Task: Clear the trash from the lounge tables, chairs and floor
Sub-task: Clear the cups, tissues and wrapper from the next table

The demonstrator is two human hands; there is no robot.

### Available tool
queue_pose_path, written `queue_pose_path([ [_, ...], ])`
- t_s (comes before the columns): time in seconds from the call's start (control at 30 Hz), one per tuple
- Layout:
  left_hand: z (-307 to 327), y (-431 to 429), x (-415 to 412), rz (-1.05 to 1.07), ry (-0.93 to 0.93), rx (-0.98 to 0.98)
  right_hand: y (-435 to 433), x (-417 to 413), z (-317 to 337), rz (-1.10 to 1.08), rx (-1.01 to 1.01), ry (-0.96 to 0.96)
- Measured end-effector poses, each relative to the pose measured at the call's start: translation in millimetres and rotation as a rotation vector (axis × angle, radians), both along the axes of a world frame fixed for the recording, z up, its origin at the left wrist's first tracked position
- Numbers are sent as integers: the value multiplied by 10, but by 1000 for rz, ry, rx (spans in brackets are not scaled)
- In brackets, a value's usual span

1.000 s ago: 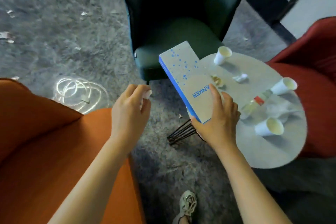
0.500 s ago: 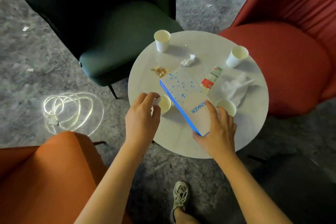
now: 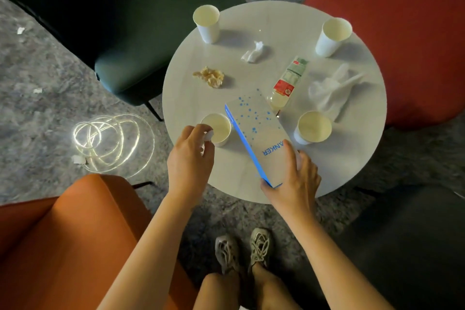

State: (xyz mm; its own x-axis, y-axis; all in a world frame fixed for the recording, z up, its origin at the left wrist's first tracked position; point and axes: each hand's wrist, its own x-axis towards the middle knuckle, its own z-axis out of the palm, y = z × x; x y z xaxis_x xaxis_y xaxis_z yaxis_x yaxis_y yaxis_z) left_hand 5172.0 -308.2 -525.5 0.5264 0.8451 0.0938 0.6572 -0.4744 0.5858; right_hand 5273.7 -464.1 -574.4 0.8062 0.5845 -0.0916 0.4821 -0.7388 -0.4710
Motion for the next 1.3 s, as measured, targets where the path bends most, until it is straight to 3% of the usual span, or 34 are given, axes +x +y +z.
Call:
queue_pose_path([
  [0.3, 63, 617, 130, -27, -16, -4, 665, 354, 211, 56, 49, -33],
  [0.7, 88, 2147, 257, -23, -56, -60, 2223, 863, 154, 590, -235, -94],
  [1.2, -455, 2139, 739, -150, 13, -136, 2149, 879, -391, 754, -311, -21],
  [1.3, -525, 2076, 805, -157, 15, -148, 2102, 903, -382, 776, -246, 14],
])
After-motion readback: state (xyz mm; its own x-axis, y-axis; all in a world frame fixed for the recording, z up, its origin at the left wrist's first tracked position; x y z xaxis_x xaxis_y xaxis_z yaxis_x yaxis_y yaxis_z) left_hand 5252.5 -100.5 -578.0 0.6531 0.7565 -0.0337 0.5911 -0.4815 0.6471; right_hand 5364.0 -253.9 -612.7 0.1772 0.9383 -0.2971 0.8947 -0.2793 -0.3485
